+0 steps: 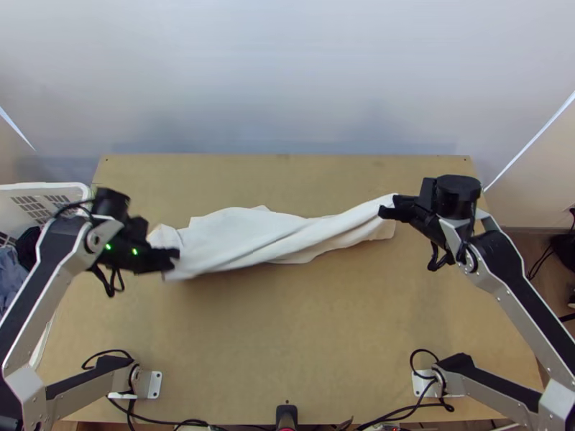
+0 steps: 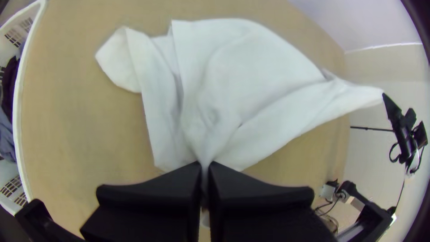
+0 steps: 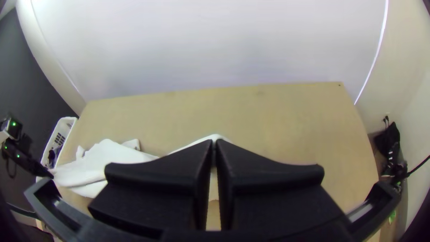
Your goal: Fold the t-shirt
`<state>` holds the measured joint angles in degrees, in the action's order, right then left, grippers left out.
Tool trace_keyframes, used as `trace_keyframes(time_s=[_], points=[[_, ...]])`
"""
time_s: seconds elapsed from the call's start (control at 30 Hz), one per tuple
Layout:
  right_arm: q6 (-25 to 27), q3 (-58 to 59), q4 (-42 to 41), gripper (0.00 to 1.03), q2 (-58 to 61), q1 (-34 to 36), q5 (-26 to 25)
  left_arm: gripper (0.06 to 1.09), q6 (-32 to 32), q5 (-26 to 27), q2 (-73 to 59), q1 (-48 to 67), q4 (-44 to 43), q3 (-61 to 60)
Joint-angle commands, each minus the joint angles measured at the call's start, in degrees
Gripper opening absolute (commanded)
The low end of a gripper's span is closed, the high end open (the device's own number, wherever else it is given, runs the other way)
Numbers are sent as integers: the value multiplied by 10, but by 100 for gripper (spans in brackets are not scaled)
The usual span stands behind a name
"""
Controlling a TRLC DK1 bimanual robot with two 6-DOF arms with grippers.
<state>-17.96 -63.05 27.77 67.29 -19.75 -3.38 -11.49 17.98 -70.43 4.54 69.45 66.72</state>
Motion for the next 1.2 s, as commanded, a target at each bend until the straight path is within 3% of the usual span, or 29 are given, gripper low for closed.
trace_keyframes(time_s=[0.0,0.37,0.4,0.47,0.5,0.53,0.57,0.77,0.97,1.17], points=[[-12,-14,12,3,39,19,7,9,23,6,18,56,37,-81],[-16,-39,12,3,72,23,7,9,-58,7,-59,274,-34,-104],[-16,-41,12,3,73,25,7,13,-59,7,-71,280,-46,-104],[-16,-43,11,3,75,30,7,46,-40,3,-81,295,-64,-99],[-16,-44,11,3,77,31,7,69,-35,6,-83,298,-64,-97],[-16,-45,11,3,79,34,7,99,-30,17,-88,300,-64,-94],[-16,-45,11,3,80,37,7,105,-29,48,-99,298,-64,-89],[-16,-45,11,3,90,39,7,105,-76,118,-123,248,-76,-19],[-19,-44,7,3,94,39,7,104,-77,179,-181,193,75,29],[-20,-45,1,3,100,39,7,103,-226,195,-194,145,119,33]])
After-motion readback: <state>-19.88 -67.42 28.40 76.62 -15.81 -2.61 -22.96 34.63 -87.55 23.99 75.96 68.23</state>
